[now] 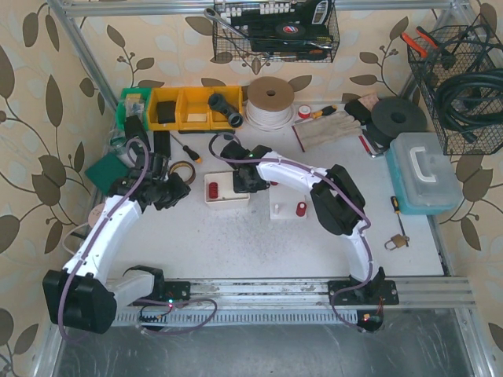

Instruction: Install the large spring

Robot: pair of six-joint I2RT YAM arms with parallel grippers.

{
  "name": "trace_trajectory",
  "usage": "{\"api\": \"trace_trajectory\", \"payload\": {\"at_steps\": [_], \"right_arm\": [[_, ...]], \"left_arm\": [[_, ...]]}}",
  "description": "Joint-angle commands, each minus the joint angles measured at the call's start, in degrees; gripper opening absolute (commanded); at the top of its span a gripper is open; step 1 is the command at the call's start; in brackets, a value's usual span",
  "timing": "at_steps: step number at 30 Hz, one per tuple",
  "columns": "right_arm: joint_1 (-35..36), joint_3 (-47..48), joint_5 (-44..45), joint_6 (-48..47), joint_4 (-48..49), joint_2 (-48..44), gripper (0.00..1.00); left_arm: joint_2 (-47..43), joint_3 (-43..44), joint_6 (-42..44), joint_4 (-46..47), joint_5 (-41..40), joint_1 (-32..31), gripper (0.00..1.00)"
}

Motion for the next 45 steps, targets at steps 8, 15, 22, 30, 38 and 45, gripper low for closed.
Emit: {"api": "trace_trajectory", "payload": {"at_steps": [8,15,22,30,38,45], "right_arm": [[0.29,-1.05,3.79,4.05,-1.28,-3.61,0.41],[0.63,-1.57,3.84,2.57,-1.52,-10.03,0.42],[0.64,-8.74,3.88,-0.94,1.62,-23.95,0.43],[0.09,-40.94,1.14,-7.19,29.22,-51.51,0.54],[-1.26,-57.53,-3.36,-6.87,43.91,-61.02,0.64],[-1.31,-68.30,-10.57,-7.02,60.84,-63.41,0.64]], "left_arm": [[2.68,5.03,-0.21,-1.57,3.22,0.56,0.41],[5.57,9.64,1.35,-3.23,2.59,-0.16,0.42],[16.21,18.95,8.03,-4.75,1.53,-6.18,0.48],[30.86,27.86,13.77,-7.66,-4.41,-11.84,0.51],[37.26,29.25,13.93,-8.46,-11.19,-17.18,0.50],[39.81,25.01,11.52,-4.07,-13.53,-17.50,0.48]]}}
